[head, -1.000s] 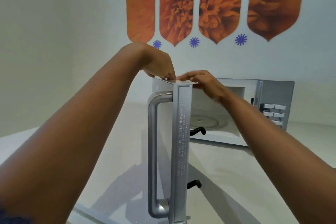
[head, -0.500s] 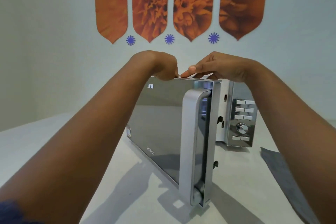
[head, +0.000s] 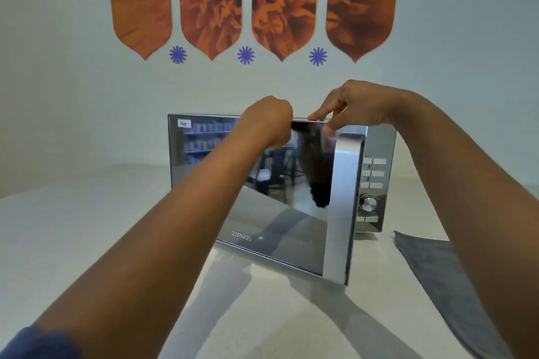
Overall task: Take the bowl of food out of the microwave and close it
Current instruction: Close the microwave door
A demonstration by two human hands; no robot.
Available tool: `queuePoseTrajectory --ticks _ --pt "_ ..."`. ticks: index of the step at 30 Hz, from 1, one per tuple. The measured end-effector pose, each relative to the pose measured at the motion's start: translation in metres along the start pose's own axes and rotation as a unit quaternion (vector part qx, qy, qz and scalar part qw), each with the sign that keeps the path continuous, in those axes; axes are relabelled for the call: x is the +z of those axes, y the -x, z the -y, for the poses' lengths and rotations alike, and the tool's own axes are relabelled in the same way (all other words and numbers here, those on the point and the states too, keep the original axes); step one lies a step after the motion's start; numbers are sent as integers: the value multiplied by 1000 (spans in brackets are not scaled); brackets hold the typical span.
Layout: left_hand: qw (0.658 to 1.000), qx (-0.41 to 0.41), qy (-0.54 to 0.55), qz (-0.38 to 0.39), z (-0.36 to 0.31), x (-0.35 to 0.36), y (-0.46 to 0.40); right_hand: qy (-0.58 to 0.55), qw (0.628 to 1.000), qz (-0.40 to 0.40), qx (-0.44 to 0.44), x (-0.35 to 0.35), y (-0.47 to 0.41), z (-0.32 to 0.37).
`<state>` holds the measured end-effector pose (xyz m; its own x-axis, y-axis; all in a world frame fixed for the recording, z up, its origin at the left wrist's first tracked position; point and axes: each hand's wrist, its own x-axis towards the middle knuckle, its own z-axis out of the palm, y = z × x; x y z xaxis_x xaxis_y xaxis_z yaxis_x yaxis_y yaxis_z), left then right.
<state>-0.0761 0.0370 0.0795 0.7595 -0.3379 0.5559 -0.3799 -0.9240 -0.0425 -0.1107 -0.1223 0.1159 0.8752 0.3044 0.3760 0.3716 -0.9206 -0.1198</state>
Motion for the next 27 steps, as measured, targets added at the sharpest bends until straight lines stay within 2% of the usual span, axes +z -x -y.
queuePoseTrajectory --ticks 6,9,18,27 --pt "988 65 -24 -141 -1 44 -8 43 995 -85 35 13 -13 -18" --pt "980 76 -10 -184 -1 56 -18 33 991 -115 60 21 -23 -29" --pt "970 96 12 -225 3 80 -45 23 977 -188 93 43 -48 -53" --pt "965 96 14 -243 6 96 -60 28 968 -234 86 59 -62 -68"
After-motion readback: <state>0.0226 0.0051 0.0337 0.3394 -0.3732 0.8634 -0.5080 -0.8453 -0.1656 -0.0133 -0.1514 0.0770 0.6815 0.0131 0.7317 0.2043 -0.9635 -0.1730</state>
